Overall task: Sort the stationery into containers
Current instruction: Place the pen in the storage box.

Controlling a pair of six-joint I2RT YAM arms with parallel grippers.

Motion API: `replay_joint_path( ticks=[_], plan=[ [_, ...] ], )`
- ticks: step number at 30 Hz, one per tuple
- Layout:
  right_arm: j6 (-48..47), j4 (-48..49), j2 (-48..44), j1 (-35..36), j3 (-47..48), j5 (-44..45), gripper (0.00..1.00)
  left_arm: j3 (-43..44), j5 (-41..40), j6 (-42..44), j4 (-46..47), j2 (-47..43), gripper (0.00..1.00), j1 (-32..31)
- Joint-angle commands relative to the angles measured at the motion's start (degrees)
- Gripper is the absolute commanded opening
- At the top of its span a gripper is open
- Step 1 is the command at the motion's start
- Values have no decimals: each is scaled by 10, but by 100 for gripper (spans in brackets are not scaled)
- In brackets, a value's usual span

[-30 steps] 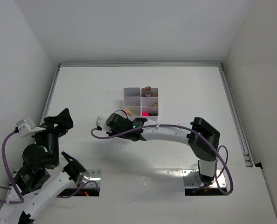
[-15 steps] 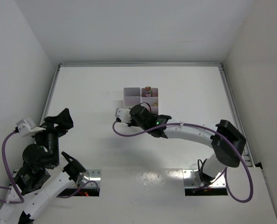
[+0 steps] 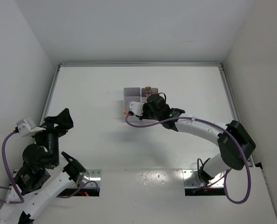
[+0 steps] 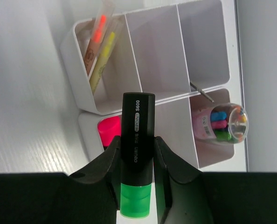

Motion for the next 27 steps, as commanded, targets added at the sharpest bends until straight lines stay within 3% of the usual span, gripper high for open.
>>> replay_joint_path(
  ticks=[1,18,27],
  plan=[
    [-14,53,-2,-18,-3,-78,0,0,-1,9,15,1,93,5],
    [-48,82,15,-109,-21,-290,0,0,-1,9,15,6,93,5],
    [-42,94,38,-146,-27,-347,0,0,-1,9,15,6,93,5]
  ],
)
